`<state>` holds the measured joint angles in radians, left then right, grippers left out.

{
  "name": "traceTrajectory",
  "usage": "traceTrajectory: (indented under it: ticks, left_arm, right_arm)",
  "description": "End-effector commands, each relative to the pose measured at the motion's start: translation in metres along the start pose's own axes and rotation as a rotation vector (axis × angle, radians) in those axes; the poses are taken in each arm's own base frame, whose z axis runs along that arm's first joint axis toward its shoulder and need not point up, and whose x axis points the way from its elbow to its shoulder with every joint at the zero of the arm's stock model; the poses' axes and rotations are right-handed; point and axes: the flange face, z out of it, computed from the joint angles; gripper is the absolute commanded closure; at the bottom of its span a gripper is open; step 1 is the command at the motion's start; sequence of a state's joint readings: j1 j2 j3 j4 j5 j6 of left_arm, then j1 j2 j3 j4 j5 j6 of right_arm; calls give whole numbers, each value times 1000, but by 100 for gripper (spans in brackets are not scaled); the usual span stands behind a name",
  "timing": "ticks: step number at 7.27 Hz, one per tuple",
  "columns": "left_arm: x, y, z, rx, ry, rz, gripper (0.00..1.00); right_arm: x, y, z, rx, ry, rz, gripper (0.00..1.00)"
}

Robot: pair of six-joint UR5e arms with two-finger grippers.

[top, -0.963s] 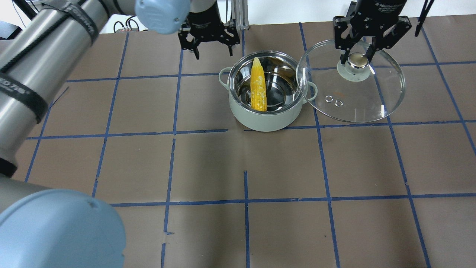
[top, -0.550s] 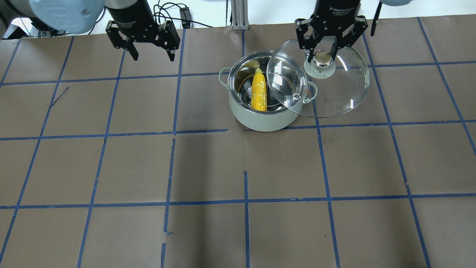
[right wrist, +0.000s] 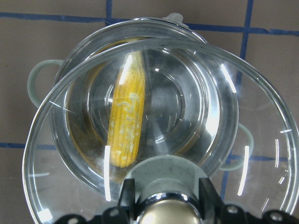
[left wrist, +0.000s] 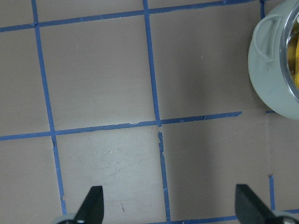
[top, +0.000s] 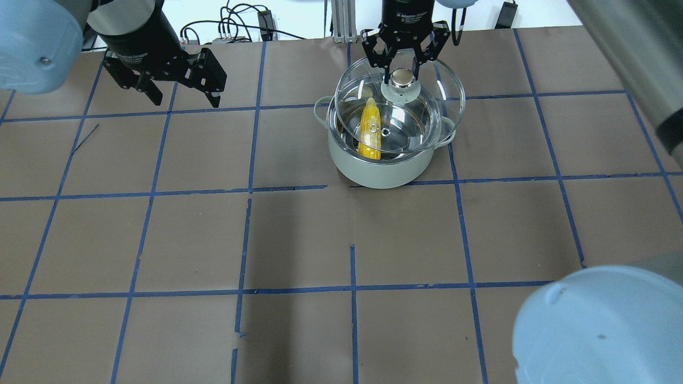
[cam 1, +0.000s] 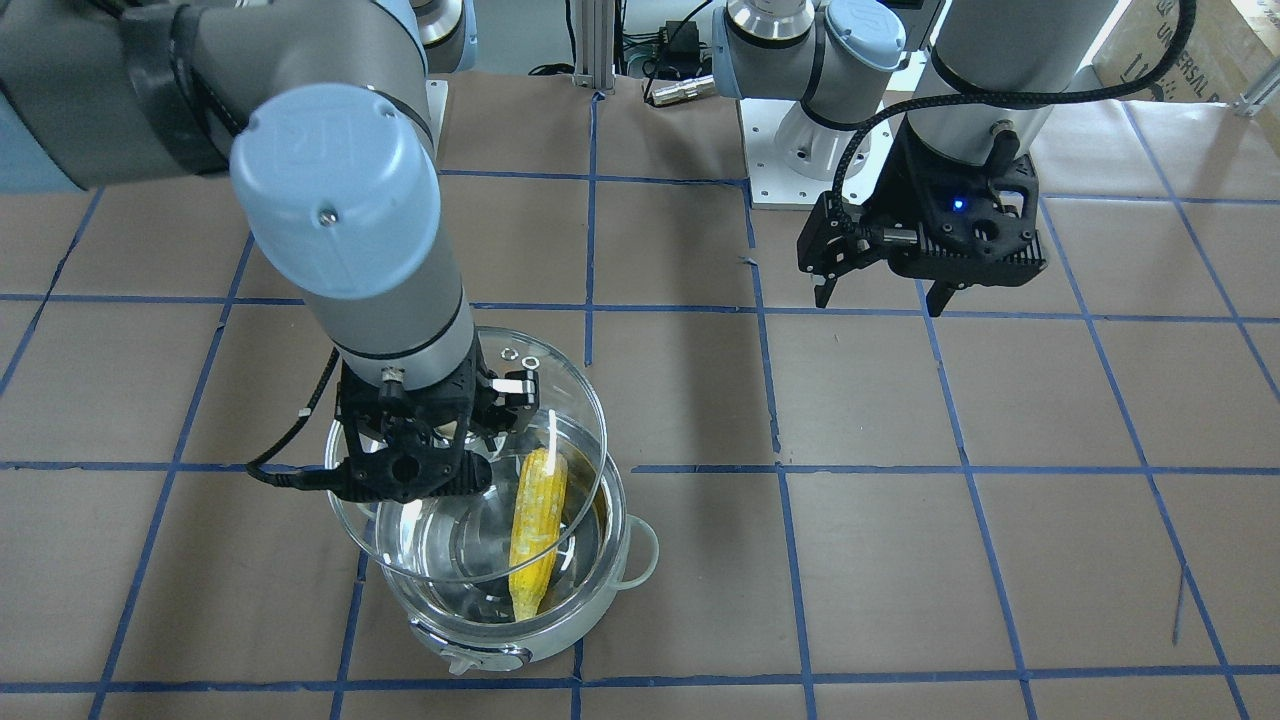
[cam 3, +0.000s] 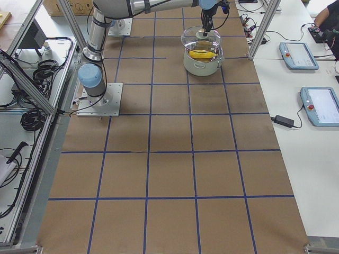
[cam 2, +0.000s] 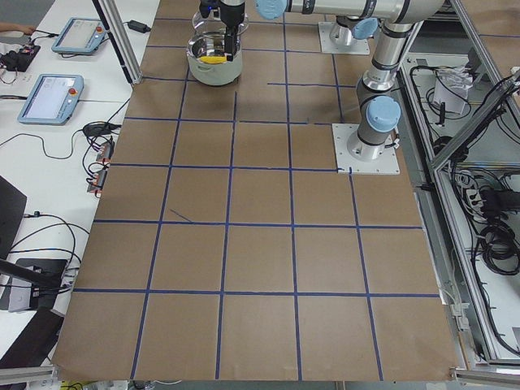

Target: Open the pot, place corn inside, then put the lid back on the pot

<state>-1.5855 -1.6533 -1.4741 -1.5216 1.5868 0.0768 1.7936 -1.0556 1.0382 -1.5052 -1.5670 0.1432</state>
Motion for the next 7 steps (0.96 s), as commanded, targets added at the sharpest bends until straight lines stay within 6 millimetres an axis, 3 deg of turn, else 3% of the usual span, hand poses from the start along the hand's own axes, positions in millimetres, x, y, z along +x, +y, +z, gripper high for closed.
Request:
traceTrajectory:
  ticks: [1, 4, 7]
  left_arm:
    - [0, 1, 4, -5, 4, -1, 0]
    - [1, 4, 0, 1, 4, -3, 0]
    - [1, 5, 1, 0, 4, -9, 0]
  right_arm:
    - [-11, -20, 26, -5, 7, -17, 63]
    - [-14, -37, 60, -16, 2, -20, 63]
    - [-14, -39, 64, -20, 4, -23, 63]
